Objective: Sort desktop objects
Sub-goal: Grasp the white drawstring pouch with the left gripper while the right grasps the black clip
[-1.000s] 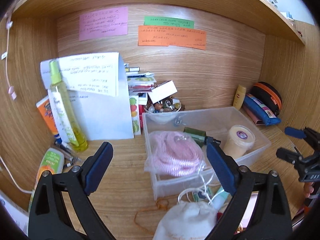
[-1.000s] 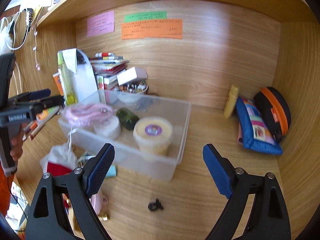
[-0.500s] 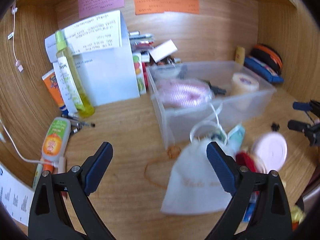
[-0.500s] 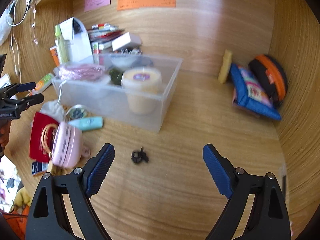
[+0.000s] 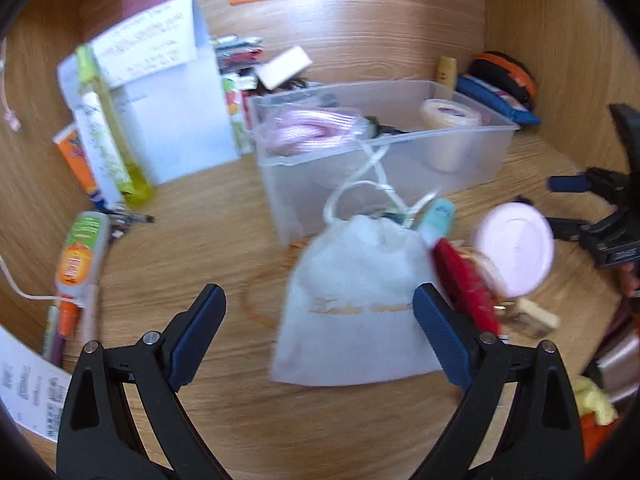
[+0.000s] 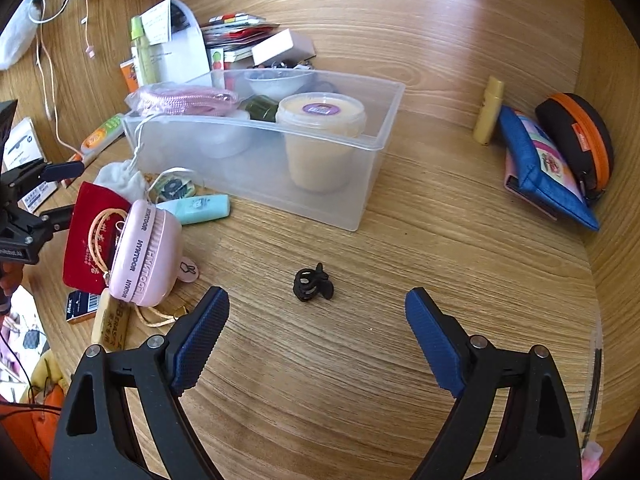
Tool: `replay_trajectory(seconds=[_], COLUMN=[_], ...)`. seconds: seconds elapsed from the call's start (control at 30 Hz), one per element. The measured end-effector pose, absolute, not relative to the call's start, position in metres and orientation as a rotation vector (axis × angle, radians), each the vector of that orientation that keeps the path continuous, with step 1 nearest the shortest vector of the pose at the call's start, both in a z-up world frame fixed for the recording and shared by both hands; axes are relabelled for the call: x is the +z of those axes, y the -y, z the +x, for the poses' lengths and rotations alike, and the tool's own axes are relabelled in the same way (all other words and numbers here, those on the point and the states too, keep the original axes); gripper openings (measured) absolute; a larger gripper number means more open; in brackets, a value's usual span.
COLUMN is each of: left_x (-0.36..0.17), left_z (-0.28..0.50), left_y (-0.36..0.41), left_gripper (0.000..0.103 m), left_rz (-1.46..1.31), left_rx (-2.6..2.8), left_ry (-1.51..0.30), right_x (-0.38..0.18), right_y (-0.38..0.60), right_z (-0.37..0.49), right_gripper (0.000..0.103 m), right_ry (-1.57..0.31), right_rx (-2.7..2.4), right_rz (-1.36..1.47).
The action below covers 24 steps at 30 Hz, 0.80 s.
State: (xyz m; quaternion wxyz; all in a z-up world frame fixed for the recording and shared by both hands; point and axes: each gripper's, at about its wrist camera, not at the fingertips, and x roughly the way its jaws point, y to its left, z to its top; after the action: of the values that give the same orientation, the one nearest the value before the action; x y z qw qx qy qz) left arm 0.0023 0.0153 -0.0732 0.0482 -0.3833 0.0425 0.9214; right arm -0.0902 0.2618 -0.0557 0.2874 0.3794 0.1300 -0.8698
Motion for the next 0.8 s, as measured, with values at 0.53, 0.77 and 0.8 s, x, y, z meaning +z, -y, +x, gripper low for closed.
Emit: replay_trajectory(seconds=[0.53, 0.77, 0.8], left_x=[-0.101, -0.104, -0.104], left_z=[-0.011, -0.017, -0.019], left_y=[-0.052, -0.052, -0.051], left_gripper=[0.096, 0.098, 0.098], left_rz=[-1.292, -1.326, -1.329], left_rx=[2.723, 2.714, 2.717], left_ry=[-0.199, -0.219, -0.21], right_x=[-0.064, -0.066, -0.066], right_y=[-0.248, -0.245, -0.245], right_z=[-0.095, -0.102, -0.103], right_gripper=[0.07, 0.055, 0.055], right_ry=[-0.427, -0.406, -0.4], right_rx=[-2.252, -2.25, -2.247], right_rz=[1.041, 1.073, 1.075])
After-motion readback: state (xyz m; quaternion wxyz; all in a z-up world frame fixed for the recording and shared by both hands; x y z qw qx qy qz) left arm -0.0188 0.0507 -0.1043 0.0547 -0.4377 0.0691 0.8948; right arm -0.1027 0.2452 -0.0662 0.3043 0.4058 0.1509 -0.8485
